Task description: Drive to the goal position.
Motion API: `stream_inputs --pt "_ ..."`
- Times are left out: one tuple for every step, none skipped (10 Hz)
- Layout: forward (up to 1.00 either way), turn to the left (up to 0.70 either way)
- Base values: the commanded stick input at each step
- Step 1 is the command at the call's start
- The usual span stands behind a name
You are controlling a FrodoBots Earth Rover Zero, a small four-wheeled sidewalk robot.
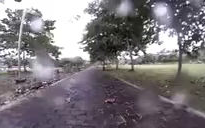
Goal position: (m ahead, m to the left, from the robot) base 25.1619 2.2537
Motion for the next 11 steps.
stream_inputs --pt "0.7 0.0" --pt "0.7 0.0" --pt "0.7 0.0" --pt "0.7 0.0" --pt "0.7 0.0" --pt "0.7 0.0" --pt "0.7 0.0" --pt "0.7 0.0" --pt "0.7 0.0" --pt "0.7 0.0" --pt "0.7 0.0"
